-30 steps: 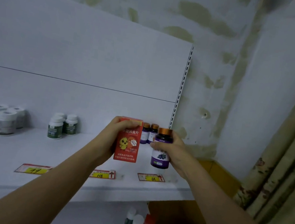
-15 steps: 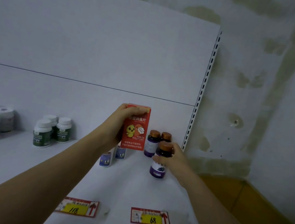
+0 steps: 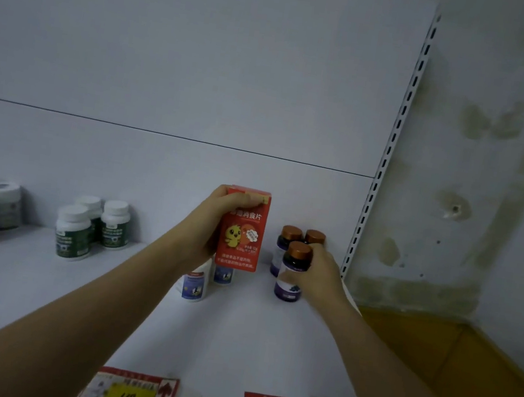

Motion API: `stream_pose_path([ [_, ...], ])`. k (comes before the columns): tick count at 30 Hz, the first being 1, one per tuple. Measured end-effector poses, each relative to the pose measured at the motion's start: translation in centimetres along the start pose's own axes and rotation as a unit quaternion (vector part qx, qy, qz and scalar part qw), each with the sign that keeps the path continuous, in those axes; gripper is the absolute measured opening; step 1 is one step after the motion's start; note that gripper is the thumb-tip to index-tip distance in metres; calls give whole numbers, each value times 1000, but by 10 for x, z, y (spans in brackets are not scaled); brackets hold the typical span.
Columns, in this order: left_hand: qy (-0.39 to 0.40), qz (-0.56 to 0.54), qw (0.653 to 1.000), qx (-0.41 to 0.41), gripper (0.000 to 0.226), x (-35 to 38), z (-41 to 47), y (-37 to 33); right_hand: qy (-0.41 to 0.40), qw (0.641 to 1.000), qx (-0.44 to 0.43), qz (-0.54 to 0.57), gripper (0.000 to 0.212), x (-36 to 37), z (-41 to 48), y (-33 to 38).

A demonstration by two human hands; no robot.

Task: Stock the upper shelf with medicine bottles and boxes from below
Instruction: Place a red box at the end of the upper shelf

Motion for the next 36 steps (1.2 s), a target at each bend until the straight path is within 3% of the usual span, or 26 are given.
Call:
stream_pose_path([
  [17,34,21,999,3,47,-10,8,5,-1,996,15,-91,55,15,19,5],
  [24,31,21,999,4,29,-15,1,3,-8,996,43,-81,62,12,11,3],
  [36,54,-10,998,4,45,-25,-31,-4,101,981,19,-162,31,-20,-43,31],
])
Point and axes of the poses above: each hand's wrist, its own z-axis towards the middle knuckle, its own x-axis out of the palm, y = z × x, the point moved 2 cm from there along z, towards the middle knuckle, and after that the axes turned 2 degrees about z, right-handed, at the moved point
